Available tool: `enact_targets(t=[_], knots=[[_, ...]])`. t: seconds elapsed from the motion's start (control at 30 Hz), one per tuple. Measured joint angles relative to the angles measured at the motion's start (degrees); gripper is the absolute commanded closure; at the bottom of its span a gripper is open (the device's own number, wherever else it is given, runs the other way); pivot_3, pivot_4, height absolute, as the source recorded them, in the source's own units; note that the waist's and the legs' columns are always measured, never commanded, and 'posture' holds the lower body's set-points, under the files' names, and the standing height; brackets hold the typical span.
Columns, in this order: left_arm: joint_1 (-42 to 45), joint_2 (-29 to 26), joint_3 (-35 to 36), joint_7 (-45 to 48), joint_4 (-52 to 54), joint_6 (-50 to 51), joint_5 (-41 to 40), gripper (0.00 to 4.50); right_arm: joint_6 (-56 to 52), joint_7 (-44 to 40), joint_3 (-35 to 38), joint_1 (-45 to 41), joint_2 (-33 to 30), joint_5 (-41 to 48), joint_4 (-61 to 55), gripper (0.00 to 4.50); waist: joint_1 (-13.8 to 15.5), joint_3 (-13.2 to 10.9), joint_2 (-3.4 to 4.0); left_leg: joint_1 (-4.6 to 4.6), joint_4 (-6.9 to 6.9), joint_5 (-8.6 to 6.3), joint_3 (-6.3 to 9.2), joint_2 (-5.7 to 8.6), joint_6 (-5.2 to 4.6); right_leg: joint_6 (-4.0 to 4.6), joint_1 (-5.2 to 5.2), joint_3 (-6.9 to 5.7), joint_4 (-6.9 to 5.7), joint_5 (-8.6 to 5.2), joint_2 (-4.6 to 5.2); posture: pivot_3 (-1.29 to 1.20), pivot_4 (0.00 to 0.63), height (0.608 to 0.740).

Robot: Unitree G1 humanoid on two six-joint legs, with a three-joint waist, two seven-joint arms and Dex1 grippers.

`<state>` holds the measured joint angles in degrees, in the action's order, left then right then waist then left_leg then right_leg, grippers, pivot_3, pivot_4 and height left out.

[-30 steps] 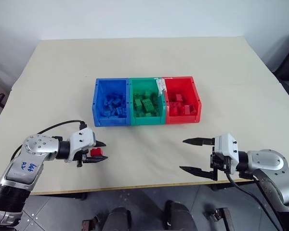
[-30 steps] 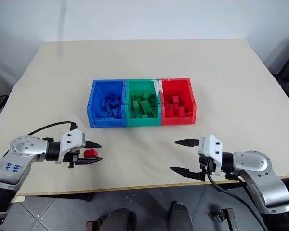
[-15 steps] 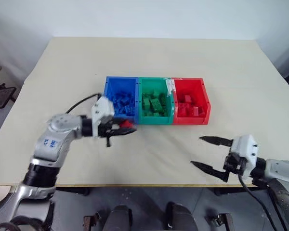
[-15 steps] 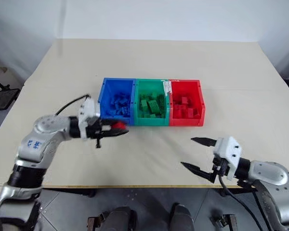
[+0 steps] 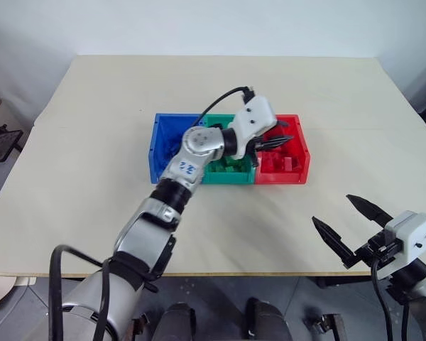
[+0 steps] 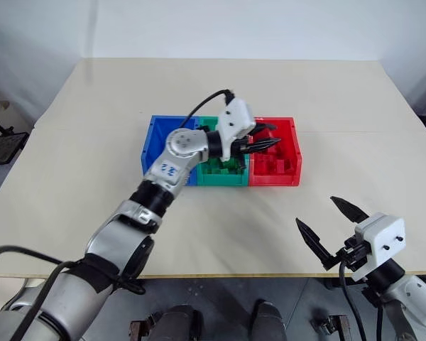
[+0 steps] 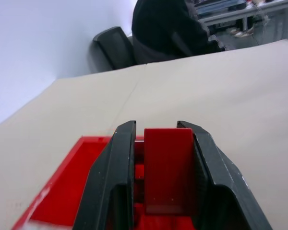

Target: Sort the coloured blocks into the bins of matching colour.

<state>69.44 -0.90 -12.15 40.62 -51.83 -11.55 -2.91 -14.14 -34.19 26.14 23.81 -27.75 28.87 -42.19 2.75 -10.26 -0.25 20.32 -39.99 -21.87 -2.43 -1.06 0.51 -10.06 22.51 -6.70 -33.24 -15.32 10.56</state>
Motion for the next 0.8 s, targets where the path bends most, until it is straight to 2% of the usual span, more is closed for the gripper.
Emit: enact_targets(t=[0.1, 0.27, 0.47, 0.6, 0.73, 0.8], knots=[[2.80, 1.37, 0.98, -0.96, -6.71, -2.82, 0.64, 3.54, -0.71, 2.14, -1.54, 0.79, 0.85, -0.77, -2.87, 0.00, -0.04, 0.00, 0.01, -0.01, 0.02, -0.01, 0.00, 0.00, -0.01, 0.00, 0.01, 0.00, 0.00, 0.00, 0.00, 0.00, 0.150, 0.740], [3.06, 0.87, 2.51, 0.35, -11.11, -4.85, 1.00, 1.94, -1.64, 4.76, -3.60, 0.49, 1.11, -1.76, -4.65, 0.00, 0.09, 0.01, 0.01, 0.02, -0.03, -0.02, 0.00, 0.00, -0.04, 0.00, 0.02, 0.00, 0.00, 0.00, 0.00, 0.00, 0.150, 0.740], [1.14, -1.72, 3.35, 3.70, -9.25, -5.41, 0.95, 0.07, -2.10, 4.56, -4.08, -1.67, 0.09, -1.83, -4.47, 0.00, 0.17, 0.01, 0.02, 0.02, -0.03, -0.02, 0.02, -0.01, -0.04, 0.00, 0.01, -0.01, -0.01, 0.00, 0.00, 0.00, 0.150, 0.740], [-6.35, -7.30, 5.63, 10.12, 1.79, -2.71, -2.31, 0.07, -2.21, 2.96, -6.03, -6.47, -2.07, -1.78, -1.73, 0.00, -1.05, 0.02, 0.05, -0.04, -0.02, -0.02, 0.02, -0.03, -0.04, 0.00, 0.05, 0.00, -0.19, 0.00, 0.01, 0.00, 0.150, 0.740], [-19.82, -19.21, 9.58, 16.24, 22.14, 4.96, -7.54, 0.07, -2.21, -1.62, -8.15, -10.00, -5.97, -1.57, 2.34, 0.00, -2.61, 0.03, 0.11, -0.14, 0.04, -0.01, 0.13, -0.14, -0.01, 0.00, 0.13, -0.11, -0.47, 0.00, -0.02, 0.00, 0.150, 0.740], [-24.72, -23.64, 11.53, 17.89, 28.76, 7.33, -9.31, 0.07, -2.16, -4.25, -8.49, -10.60, -7.68, -1.50, 4.70, 0.00, -2.57, 0.03, 0.10, -0.10, 0.00, -0.01, 0.14, -0.13, -0.01, 0.00, 0.10, -0.12, -0.45, 0.00, 0.00, 0.00, 0.150, 0.740]])
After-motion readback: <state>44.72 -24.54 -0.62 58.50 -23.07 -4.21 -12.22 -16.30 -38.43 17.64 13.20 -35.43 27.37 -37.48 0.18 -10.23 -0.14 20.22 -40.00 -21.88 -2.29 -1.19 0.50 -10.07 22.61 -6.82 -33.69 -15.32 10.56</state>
